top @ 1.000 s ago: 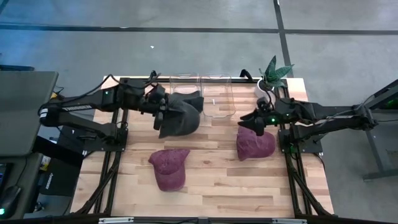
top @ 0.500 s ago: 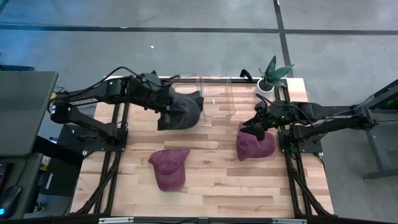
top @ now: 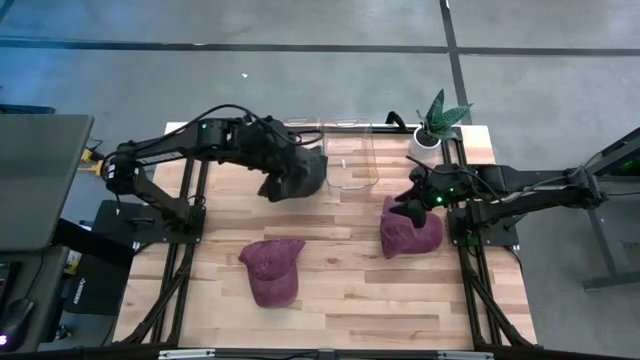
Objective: Pick & Place hat
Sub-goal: Put the black cap into the left transparent bin
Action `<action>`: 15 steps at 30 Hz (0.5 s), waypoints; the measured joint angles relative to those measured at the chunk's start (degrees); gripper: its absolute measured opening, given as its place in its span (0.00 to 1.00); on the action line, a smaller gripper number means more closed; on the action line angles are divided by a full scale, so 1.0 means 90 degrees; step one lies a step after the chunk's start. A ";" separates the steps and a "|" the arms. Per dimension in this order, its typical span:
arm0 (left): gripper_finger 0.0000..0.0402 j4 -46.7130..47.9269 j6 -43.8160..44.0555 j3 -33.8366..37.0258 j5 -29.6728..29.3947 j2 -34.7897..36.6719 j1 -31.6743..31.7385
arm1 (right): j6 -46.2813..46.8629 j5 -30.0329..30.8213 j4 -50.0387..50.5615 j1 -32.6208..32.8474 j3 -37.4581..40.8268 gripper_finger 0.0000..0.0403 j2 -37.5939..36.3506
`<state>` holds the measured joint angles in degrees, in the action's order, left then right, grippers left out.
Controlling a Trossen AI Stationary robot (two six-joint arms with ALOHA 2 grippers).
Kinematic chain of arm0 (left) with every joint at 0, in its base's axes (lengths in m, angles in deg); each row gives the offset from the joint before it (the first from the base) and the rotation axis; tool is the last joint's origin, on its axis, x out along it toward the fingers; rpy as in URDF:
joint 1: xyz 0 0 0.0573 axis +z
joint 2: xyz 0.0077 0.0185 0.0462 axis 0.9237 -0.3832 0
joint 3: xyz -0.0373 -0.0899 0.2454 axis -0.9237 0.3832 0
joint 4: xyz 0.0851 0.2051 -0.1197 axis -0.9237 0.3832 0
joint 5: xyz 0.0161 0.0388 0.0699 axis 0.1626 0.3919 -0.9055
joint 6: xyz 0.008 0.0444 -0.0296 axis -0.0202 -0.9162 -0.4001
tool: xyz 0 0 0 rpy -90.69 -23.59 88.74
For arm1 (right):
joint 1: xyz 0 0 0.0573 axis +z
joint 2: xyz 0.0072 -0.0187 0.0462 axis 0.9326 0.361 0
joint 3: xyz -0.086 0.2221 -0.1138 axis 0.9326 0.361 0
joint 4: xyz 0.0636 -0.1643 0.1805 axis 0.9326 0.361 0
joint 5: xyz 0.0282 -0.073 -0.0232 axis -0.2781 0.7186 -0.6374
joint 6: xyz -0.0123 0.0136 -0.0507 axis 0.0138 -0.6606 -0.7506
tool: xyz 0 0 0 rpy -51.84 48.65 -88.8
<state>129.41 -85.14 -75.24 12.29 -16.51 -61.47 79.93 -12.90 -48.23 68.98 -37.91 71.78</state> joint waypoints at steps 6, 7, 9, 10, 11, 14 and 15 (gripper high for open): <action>0.00 0.0422 -0.0311 -0.0673 -0.0477 -0.0260 0.0000 | 0.0336 -0.0152 -0.0095 0.0000 0.0000 0.62 -0.0002; 0.00 0.0566 -0.0328 -0.0743 -0.0601 -0.0278 0.0000 | 0.0320 -0.0152 -0.0114 0.0000 0.0000 0.62 -0.0002; 0.00 0.0714 -0.0334 -0.0808 -0.0752 -0.0285 0.0000 | 0.0317 -0.0154 -0.0133 0.0000 0.0000 0.62 -0.0002; 0.00 0.0709 -0.0340 -0.0816 -0.0761 -0.0286 0.0000 | 0.0322 -0.0154 -0.0129 0.0001 0.0000 0.62 -0.0002; 0.00 0.0729 -0.0343 -0.0817 -0.0771 -0.0285 0.0000 | 0.0321 -0.0157 -0.0129 0.0002 0.0000 0.62 -0.0002; 0.00 0.0760 -0.0345 -0.0817 -0.0860 -0.0290 -0.0002 | 0.0315 -0.0155 -0.0130 0.0000 0.0000 0.62 -0.0002; 0.00 0.0760 -0.0345 -0.0817 -0.0908 -0.0290 -0.0002 | 0.0322 -0.0155 -0.0130 0.0001 0.0000 0.62 -0.0002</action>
<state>136.25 -88.25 -82.59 4.12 -19.13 -61.49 82.82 -14.30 -49.40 68.99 -37.91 71.76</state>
